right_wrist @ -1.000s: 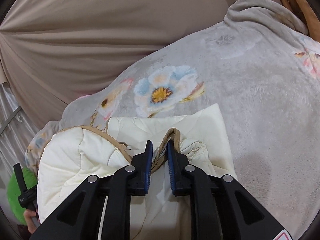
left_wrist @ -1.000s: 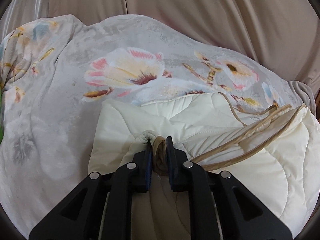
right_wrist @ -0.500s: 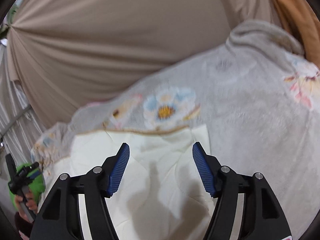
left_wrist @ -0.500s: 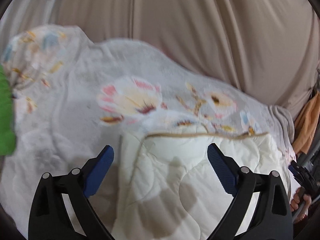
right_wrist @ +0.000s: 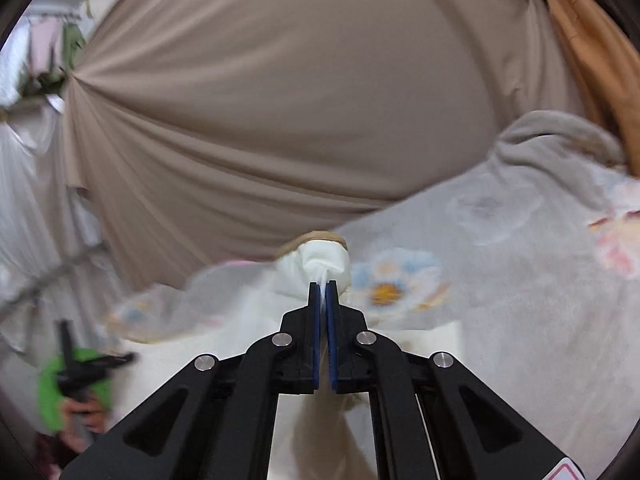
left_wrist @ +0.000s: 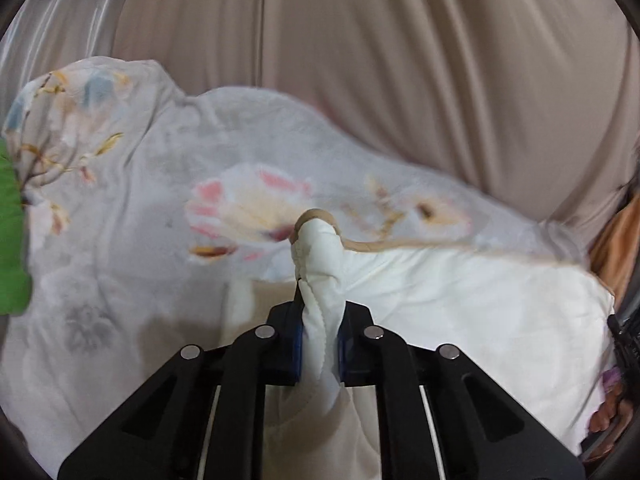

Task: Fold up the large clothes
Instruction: 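Open both grippers and regrasp the folded jacket edge, then grasp the folded edge with both grippers and fold it over again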

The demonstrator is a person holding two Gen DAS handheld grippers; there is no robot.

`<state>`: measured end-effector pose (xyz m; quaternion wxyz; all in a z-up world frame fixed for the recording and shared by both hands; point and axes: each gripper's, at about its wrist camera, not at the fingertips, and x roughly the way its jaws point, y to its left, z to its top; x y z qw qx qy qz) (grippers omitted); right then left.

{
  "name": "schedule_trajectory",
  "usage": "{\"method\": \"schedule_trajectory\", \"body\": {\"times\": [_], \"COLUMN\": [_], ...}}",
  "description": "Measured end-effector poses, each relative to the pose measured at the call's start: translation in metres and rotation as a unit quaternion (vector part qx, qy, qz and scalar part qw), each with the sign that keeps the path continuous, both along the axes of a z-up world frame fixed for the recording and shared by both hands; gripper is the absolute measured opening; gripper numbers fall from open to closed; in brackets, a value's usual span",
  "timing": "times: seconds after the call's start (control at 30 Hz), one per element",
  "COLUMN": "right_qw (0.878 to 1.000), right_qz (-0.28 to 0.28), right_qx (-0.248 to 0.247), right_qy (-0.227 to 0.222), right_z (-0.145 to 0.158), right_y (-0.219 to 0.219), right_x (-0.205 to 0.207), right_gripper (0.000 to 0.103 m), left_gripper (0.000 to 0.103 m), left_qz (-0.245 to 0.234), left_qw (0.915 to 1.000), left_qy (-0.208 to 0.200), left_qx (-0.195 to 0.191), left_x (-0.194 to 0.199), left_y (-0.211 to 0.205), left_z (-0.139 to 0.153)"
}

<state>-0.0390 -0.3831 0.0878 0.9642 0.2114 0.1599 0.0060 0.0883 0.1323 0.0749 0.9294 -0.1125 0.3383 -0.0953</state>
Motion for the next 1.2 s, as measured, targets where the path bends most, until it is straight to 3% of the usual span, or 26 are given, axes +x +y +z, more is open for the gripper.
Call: {"method": "schedule_trajectory", "body": {"times": [0.07,0.1,0.17,0.27,0.33,0.43,0.47,0.57,0.63,0.73,0.83,0.9,1.0,1.2], "right_qw": [0.995,0.987,0.98,0.977,0.979,0.985,0.988,0.993,0.987,0.965,0.945,0.944,0.957,0.978], "right_qz": [-0.018,-0.023,-0.017,-0.036,-0.057,-0.081,-0.071,0.003,0.093,0.216,0.255,0.242,0.196,0.042], "right_qx": [0.003,0.008,-0.002,-0.056,-0.061,-0.059,-0.066,-0.088,-0.103,-0.104,-0.145,-0.16,-0.128,-0.065], "right_qy": [0.1,0.158,0.2,0.203,0.183,0.138,0.116,0.077,0.076,0.105,0.146,0.159,0.173,0.195], "right_z": [-0.043,-0.074,-0.104,-0.088,-0.073,-0.046,-0.035,-0.008,-0.005,-0.025,-0.057,-0.071,-0.078,-0.094], "right_y": [-0.013,-0.017,-0.011,0.0,0.0,0.006,0.016,0.063,0.112,0.177,0.212,0.202,0.153,0.025], "right_x": [0.031,0.048,0.062,0.062,0.052,0.029,0.023,0.028,0.041,0.059,0.07,0.073,0.074,0.047], "right_gripper": [0.003,0.002,0.002,0.004,0.009,0.013,0.013,0.013,0.013,0.014,0.007,0.0,0.0,0.0], "left_gripper": [0.011,0.011,0.013,0.017,0.022,0.04,0.041,0.045,0.048,0.048,0.048,0.049,0.049,0.049], "left_qz": [-0.003,-0.002,0.005,0.014,0.029,0.044,0.038,-0.02,-0.078,-0.133,-0.146,-0.142,-0.108,-0.025], "left_qw": [0.9974,0.9966,0.9965,0.9951,0.9942,0.9938,0.9934,0.9939,0.9929,0.9879,0.9843,0.9842,0.9879,0.9928], "left_qy": [0.07,0.08,0.074,0.057,0.039,-0.024,-0.044,-0.071,-0.063,-0.024,0.024,0.028,0.018,0.027], "left_qx": [0.015,0.019,0.04,0.08,0.096,0.1,0.099,0.081,0.063,0.077,0.096,0.101,0.11,0.114], "left_x": [0.023,0.028,0.027,0.02,0.01,-0.013,-0.021,-0.034,-0.035,-0.026,-0.011,-0.008,-0.004,0.005], "left_y": [-0.004,-0.007,-0.013,-0.022,-0.022,-0.016,-0.021,-0.05,-0.081,-0.128,-0.15,-0.144,-0.116,-0.042], "left_z": [-0.044,-0.06,-0.066,-0.054,-0.037,0.003,0.016,0.043,0.045,0.02,-0.021,-0.036,-0.041,-0.054]}}
